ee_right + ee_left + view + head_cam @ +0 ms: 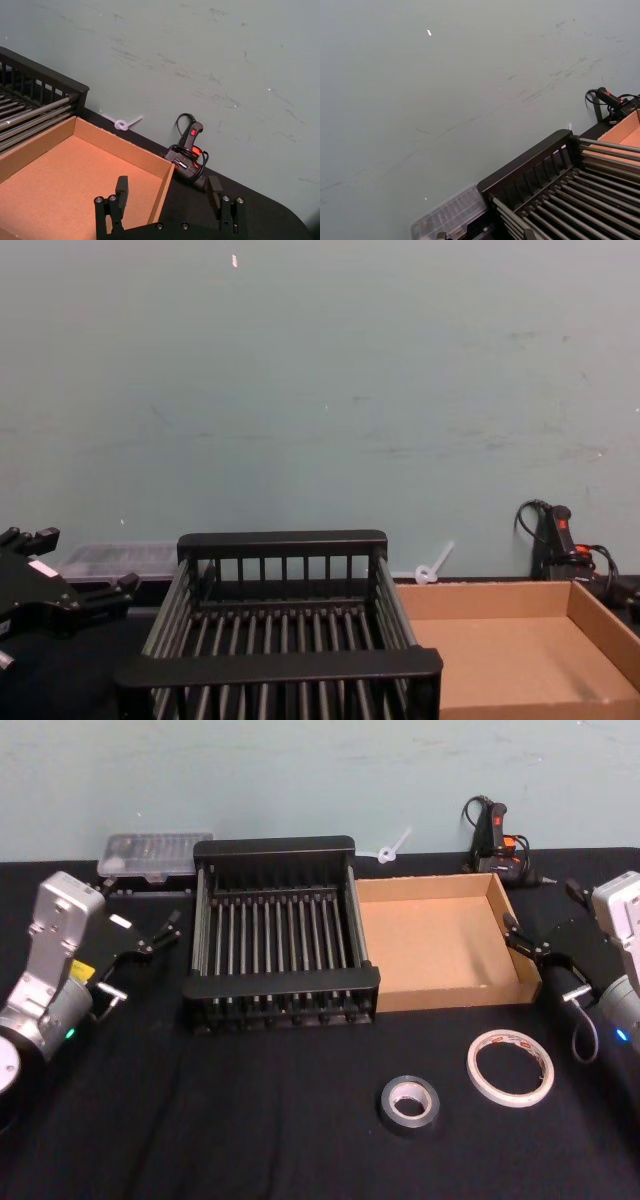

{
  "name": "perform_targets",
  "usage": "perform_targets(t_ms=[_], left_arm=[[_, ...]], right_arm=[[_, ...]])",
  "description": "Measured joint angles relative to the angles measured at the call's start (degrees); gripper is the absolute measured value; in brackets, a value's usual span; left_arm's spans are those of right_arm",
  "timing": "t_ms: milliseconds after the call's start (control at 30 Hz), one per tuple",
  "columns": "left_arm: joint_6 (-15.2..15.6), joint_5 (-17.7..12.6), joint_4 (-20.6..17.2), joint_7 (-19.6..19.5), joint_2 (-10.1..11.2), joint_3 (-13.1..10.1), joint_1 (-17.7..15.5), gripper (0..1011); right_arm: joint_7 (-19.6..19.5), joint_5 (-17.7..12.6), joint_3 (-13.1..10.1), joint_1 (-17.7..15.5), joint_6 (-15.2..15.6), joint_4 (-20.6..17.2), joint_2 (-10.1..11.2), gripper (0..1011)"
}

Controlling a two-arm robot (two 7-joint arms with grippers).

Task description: Pick up the white tape and place it into the black box , Pick up the silver tape and place it into the brown box.

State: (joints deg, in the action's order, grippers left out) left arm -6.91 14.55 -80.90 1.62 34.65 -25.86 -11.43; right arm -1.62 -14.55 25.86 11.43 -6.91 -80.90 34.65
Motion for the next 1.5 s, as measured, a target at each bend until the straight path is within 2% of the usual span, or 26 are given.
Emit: perform_targets(t_ms=[400,733,933,1100,1333,1500], left_arm=[[0.0,0.0,0.0,0.0,0.0,0.0,0.0,1001],[0.0,0.0,0.0,0.0,0.0,0.0,0.0,1001],[0.0,0.0,0.0,0.0,0.0,0.0,0.0,1001],[0.0,0.0,0.0,0.0,0.0,0.0,0.0,1001],[0.0,0.0,0.0,0.0,0.0,0.0,0.0,1001],[0.0,0.0,0.0,0.0,0.0,0.0,0.0,1001]], right_arm=[[0.0,0.0,0.0,0.0,0.0,0.0,0.0,1002],[1.17,-0.35,-2.13,-0.71,2.13,-1.56,-0.17,1002],[3.74,-2.35,-4.04,-1.89,5.02,-4.97,1.22,1002],[7.13,-5.27,-6.37,-3.51,7.47,-8.21,3.22,1002],[10.53,-8.68,-9.37,-7.13,11.86,-13.21,6.1,1002],[11.91,-10.04,-10.77,-9.38,14.33,-15.37,7.35,1002]])
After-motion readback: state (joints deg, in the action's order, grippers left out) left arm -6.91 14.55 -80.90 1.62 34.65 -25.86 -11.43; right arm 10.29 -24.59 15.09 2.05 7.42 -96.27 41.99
